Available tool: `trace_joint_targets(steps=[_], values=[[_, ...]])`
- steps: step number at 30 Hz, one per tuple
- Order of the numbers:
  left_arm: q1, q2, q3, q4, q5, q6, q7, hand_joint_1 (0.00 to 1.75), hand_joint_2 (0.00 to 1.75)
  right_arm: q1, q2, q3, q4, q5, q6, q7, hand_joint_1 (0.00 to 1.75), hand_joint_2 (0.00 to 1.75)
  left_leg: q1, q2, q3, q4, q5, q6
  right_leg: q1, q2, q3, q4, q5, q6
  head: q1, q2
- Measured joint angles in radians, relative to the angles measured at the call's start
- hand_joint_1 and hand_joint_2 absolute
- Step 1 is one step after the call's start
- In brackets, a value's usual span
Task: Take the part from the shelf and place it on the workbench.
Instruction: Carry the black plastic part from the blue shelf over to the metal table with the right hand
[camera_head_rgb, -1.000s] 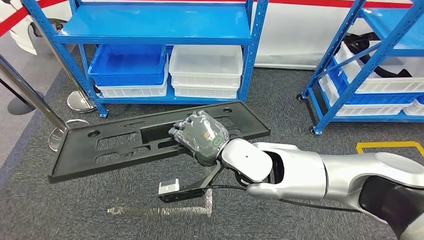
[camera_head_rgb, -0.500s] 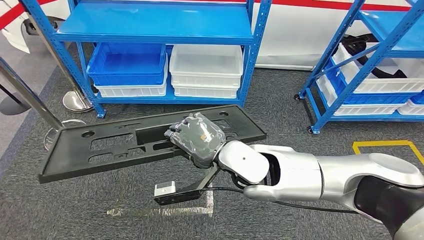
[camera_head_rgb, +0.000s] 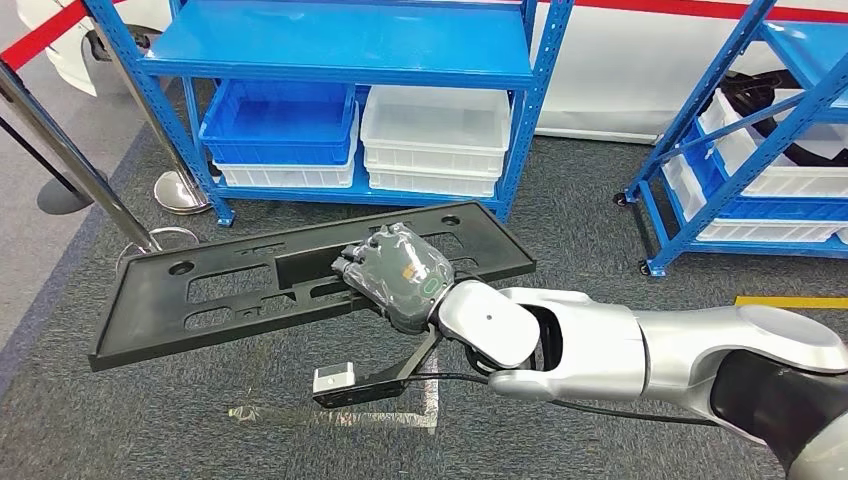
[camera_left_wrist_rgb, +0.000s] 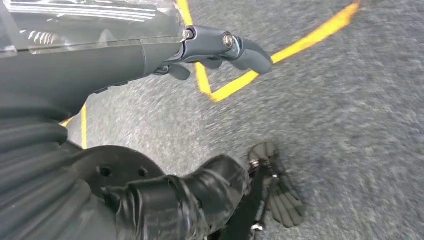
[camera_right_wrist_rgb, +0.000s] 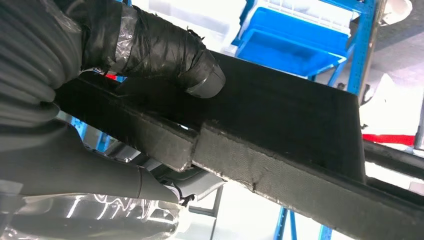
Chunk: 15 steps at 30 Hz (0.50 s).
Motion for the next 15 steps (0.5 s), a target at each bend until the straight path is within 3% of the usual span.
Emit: trace_joint_targets(steps=[2,4,5,6,7,9,11,14,15], values=[[0.0,0.0,0.0,0.0,-0.007,0.01,0.01,0.0,1.75,-0.002,0.0,0.0,0.0,-0.002,0.002,0.0,1.75,1.75,-0.001,0.03,-0.039,0.078,-0.043,-0.008,-0.005,-0.022,0.01,-0.012,0.002,-0.002,-0.002,0.0],[0.0,0.0,0.0,0.0,-0.013,0.018,0.022,0.0,1.75,-0.002,0.0,0.0,0.0,-0.005,0.005,-0.001,1.75,1.75,0.001,0.045,-0.101,0.196,-0.091,-0.015,-0.004,-0.043,0.011,-0.011,0.0,-0.006,-0.003,0.0],[0.001,0.0,0.0,0.0,-0.014,0.022,0.026,0.0,1.75,-0.001,0.0,0.0,0.0,-0.007,0.007,-0.002,1.75,1.75,0.002,0.047,-0.122,0.232,-0.096,-0.019,-0.003,-0.053,0.011,-0.009,-0.002,-0.006,-0.003,0.0],[0.001,0.0,0.0,0.0,-0.015,0.029,0.03,0.0,1.75,-0.001,0.0,0.001,0.0,-0.009,0.009,-0.003,1.75,1.75,0.002,0.05,-0.125,0.234,-0.085,-0.021,-0.003,-0.063,0.011,-0.007,-0.005,-0.006,-0.003,0.0],[0.001,0.001,0.0,0.0,-0.014,0.038,0.033,0.0,1.75,-0.001,0.0,0.001,0.0,-0.011,0.01,-0.004,1.75,1.75,0.002,0.055,-0.109,0.2,-0.057,-0.021,-0.003,-0.073,0.011,-0.004,-0.008,-0.005,-0.003,0.0],[0.0,0.001,0.0,0.0,-0.008,0.06,0.03,0.0,1.75,-0.002,0.0,0.001,0.0,-0.015,0.011,-0.002,1.75,1.75,-0.003,0.085,-0.044,0.075,0.001,-0.015,0.0,-0.09,0.011,0.007,-0.017,0.001,-0.003,0.0],[-0.001,0.0,0.0,0.0,0.002,0.077,0.019,0.0,1.75,-0.002,0.0,0.001,0.0,-0.015,0.01,0.003,1.75,1.75,-0.01,0.106,-0.006,-0.002,0.021,0.0,0.005,-0.105,0.01,0.016,-0.025,0.011,-0.001,0.0],[0.0,-0.001,0.0,0.0,0.01,0.086,0.009,0.0,1.75,-0.001,0.0,0.0,-0.001,-0.015,0.008,0.007,1.75,1.75,-0.01,0.086,-0.004,-0.015,0.023,0.019,0.008,-0.123,0.012,0.019,-0.032,0.024,0.001,0.0],[0.001,-0.002,0.0,0.0,0.016,0.086,0.005,0.0,1.75,-0.001,0.0,0.0,-0.001,-0.015,0.006,0.01,1.75,1.75,-0.007,0.077,-0.001,-0.021,0.026,0.024,0.006,-0.113,0.009,0.028,-0.042,0.03,0.002,0.0]])
